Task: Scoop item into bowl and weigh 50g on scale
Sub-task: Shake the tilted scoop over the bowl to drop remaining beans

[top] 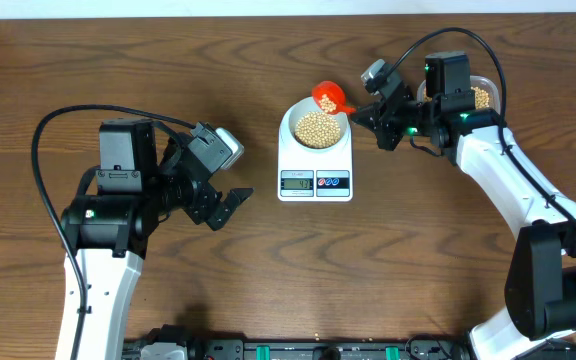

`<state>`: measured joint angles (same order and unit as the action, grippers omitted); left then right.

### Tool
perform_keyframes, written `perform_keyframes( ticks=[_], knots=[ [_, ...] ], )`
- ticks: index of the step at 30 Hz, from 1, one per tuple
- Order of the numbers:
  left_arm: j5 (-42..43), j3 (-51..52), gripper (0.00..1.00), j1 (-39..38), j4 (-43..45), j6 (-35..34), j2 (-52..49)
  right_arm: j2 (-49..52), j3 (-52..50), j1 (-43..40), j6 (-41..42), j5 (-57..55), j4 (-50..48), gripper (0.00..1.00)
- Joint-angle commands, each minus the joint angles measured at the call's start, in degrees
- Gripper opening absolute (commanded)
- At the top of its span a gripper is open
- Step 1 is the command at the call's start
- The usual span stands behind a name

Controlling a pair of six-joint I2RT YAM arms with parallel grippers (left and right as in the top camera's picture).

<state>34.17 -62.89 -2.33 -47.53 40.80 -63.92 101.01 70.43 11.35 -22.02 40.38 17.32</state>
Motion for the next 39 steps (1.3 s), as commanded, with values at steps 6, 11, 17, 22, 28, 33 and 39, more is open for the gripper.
perform_keyframes(
  ticks=[6,11,17,22,28,33,39],
  knots=[
    [0.1,-1.1,0.98,0.3,0.0,0.7,-0.2,0.1,-0.1,0.7,-1.6,3.3,0.1,0.01],
    [0.1,-1.1,0.98,0.3,0.0,0.7,-0.2,0.2,-0.1,1.1,-2.4,1.5,0.8,0.01],
    [0.1,-1.1,0.98,0.3,0.0,0.7,-0.2,-0.3,-0.1,1.4,-4.2,-0.1,1.3,0.01],
    [0.1,-1.1,0.98,0.3,0.0,0.8,-0.2,-0.6,-0.1,1.5,-4.3,-2.7,1.4,0.01],
    [0.1,-1.1,0.98,0.3,0.0,0.7,-0.2,-1.3,-0.1,1.5,-5.4,-3.9,1.3,0.01],
    [0.1,-1.1,0.98,0.3,0.0,0.7,-0.2,-2.0,-0.1,1.9,-6.4,-5.8,0.3,0.01],
    [0.1,-1.1,0.98,0.3,0.0,0.7,-0.2,-2.1,-0.1,3.0,-6.4,-5.8,0.1,0.01]
  ],
)
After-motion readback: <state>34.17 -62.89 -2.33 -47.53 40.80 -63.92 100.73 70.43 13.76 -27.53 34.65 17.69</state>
